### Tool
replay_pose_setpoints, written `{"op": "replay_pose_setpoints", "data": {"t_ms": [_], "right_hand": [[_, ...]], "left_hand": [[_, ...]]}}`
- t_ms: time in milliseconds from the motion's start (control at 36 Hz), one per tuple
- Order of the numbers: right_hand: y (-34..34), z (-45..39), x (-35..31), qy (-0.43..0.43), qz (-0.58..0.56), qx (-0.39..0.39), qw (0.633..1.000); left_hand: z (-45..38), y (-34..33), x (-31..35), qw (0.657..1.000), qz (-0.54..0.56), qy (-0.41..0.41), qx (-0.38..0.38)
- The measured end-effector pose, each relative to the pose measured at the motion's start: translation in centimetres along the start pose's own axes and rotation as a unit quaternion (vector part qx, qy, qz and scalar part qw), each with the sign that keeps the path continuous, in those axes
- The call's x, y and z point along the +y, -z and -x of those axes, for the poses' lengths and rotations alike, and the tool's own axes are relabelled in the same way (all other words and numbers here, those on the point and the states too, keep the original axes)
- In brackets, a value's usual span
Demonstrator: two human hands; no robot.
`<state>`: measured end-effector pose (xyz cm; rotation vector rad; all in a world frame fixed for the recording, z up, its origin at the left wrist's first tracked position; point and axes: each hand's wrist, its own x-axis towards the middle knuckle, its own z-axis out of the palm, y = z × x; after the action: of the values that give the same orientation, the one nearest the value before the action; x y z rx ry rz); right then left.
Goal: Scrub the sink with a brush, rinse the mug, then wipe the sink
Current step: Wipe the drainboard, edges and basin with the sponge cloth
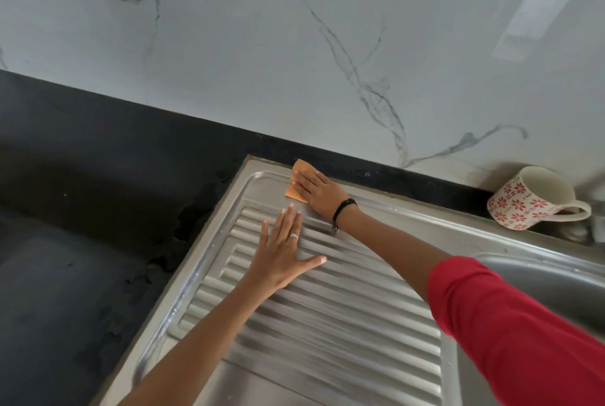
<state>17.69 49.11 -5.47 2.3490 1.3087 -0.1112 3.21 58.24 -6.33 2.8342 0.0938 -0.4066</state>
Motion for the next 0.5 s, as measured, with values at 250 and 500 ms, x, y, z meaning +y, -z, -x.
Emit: {"op": "replay_pose_setpoints", "data": {"t_ms": [250,500], "right_hand": [[-3.6,8.2,3.6,-0.019,-0.034,0.005,0.999],[-7.6,15.6,7.1,-0.049,-0.049,0.012,0.998]], "left_hand": [[0.3,-2.2,7.8,1.0,0.001,-0.009,0.0],[-0.1,-3.8,14.8,1.0,-0.014,0.004,-0.004]]}}
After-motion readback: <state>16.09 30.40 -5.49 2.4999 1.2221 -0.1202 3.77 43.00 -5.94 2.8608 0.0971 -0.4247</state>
